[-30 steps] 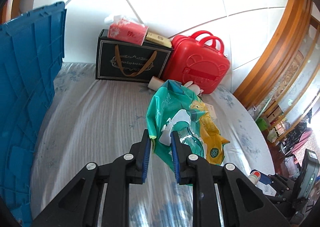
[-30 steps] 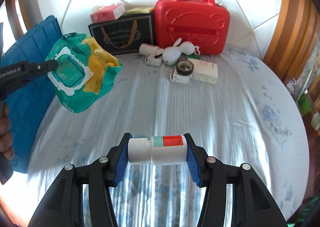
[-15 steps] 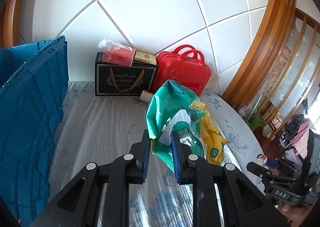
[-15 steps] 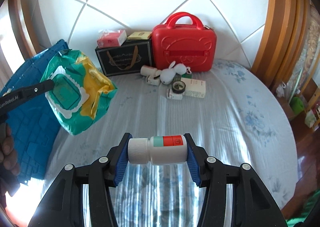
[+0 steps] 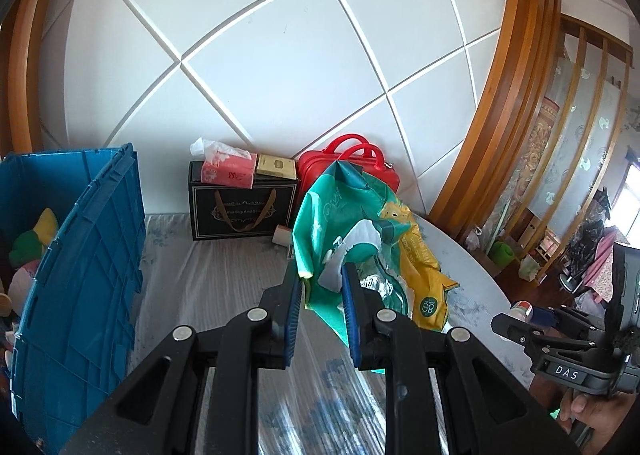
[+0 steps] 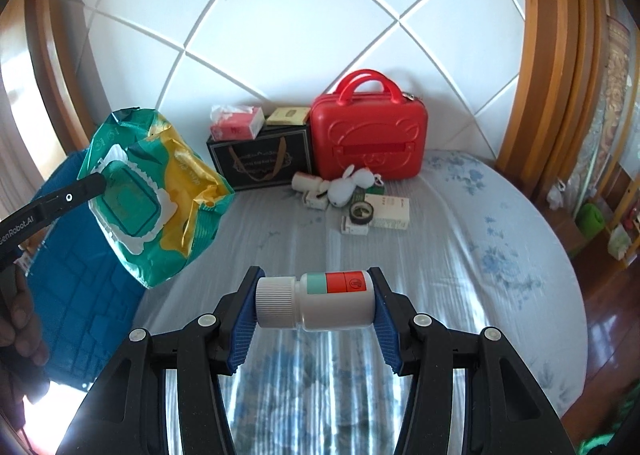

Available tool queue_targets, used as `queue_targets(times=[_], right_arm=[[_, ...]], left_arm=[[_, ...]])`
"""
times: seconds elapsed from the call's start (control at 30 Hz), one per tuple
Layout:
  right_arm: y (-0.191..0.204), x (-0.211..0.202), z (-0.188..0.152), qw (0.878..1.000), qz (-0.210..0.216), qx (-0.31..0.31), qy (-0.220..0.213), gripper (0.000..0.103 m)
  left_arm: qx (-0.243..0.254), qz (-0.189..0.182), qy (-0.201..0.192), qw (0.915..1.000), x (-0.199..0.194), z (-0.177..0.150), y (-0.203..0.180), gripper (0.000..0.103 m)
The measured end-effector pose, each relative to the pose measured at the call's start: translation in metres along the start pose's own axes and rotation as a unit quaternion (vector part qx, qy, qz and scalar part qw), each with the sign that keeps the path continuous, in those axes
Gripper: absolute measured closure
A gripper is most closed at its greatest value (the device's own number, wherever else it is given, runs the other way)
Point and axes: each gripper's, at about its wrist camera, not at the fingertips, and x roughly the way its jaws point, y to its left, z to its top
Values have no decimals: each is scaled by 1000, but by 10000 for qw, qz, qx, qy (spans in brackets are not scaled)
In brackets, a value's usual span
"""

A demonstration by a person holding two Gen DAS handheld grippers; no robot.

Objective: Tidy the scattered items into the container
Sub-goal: 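Carry the wet-wipes pack with the left gripper to the crate while the right gripper carries the pill bottle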

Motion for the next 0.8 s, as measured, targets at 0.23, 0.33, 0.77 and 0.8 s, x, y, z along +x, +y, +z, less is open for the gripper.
queue_targets(times=[0.23, 0.33, 0.77, 0.8], right_arm=[[9, -32, 10, 9997, 80, 28, -235, 52], [13, -43, 12, 9995, 96, -9, -301, 52], [44, -71, 21, 9981, 245, -169, -535, 52], [47, -72, 21, 9980, 262, -179, -546, 52]], left_arm=[[75, 40, -117, 9999, -22, 8, -5, 84], [66, 71, -205, 9997, -33, 12, -3, 84], [-98, 273, -570, 9980, -79, 21, 23, 84], [-110, 289, -589, 9978, -82, 22, 25, 84]])
